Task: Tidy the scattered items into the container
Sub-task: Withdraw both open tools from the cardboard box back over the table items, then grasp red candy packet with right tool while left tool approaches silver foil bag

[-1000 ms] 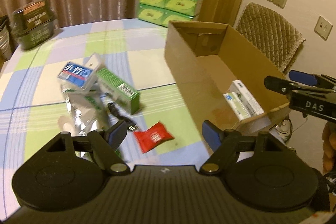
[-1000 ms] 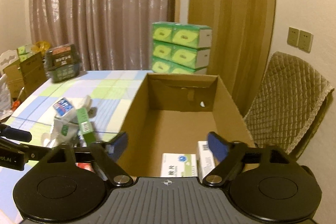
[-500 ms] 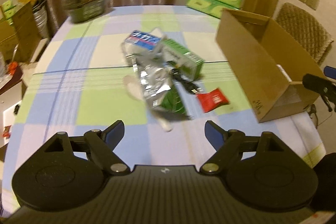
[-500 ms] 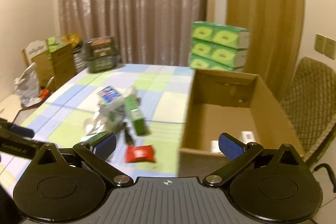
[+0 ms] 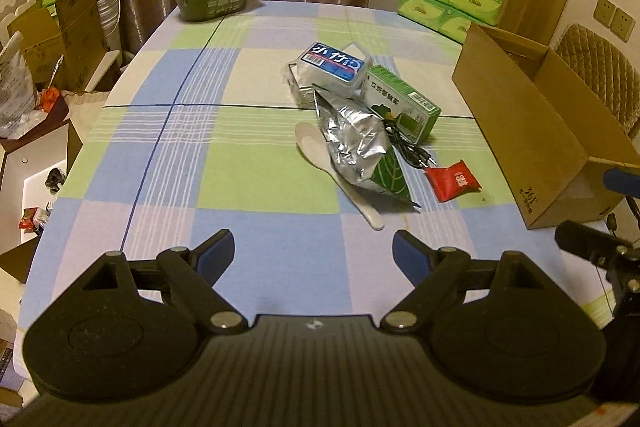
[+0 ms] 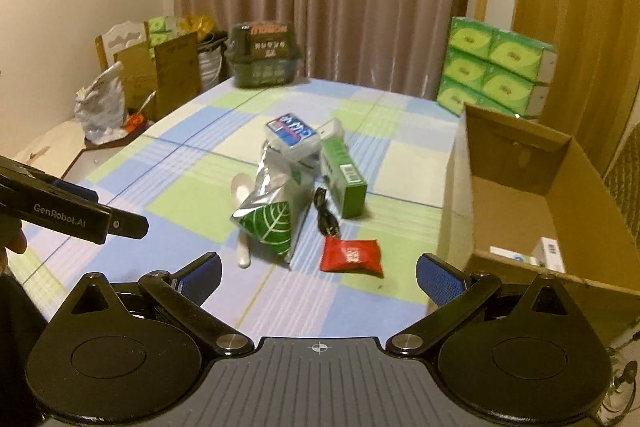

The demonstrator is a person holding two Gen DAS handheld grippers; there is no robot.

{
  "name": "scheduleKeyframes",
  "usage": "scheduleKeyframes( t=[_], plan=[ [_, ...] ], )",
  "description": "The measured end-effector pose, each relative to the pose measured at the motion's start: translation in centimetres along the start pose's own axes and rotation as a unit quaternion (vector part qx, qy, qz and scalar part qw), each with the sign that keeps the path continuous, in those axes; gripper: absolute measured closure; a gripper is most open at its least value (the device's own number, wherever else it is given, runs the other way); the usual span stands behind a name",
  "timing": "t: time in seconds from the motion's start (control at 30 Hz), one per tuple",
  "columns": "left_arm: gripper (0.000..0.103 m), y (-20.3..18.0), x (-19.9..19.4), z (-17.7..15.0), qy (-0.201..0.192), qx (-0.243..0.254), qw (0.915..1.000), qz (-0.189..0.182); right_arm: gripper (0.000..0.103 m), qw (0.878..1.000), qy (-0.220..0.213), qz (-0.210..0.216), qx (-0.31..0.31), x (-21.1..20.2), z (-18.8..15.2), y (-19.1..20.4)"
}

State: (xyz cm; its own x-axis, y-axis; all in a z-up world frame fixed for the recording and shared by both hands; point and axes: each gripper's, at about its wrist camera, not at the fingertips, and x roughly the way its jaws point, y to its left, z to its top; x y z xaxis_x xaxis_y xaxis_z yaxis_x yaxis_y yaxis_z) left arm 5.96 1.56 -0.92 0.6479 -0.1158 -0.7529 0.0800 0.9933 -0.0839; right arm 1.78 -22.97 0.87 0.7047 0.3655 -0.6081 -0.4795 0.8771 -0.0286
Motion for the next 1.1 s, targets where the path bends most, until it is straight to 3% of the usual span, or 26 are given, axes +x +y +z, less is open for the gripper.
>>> scheduleKeyframes(
  t=[0.9, 1.1],
  plan=[
    [0.019, 1.2, 6.5, 2.6, 0.023, 0.005, 0.9994, -0.025, 0.003, 0.996, 0.069, -0.002, -0.054, 10.6, -0.7, 0.5],
    [0.019, 1.2, 8.1, 2.8, 0.033, 0.007, 0.9990, -0.029, 0.003, 0.995, 0.081, -0.020, -0.048, 12.7, -0.9, -0.3]
  ],
)
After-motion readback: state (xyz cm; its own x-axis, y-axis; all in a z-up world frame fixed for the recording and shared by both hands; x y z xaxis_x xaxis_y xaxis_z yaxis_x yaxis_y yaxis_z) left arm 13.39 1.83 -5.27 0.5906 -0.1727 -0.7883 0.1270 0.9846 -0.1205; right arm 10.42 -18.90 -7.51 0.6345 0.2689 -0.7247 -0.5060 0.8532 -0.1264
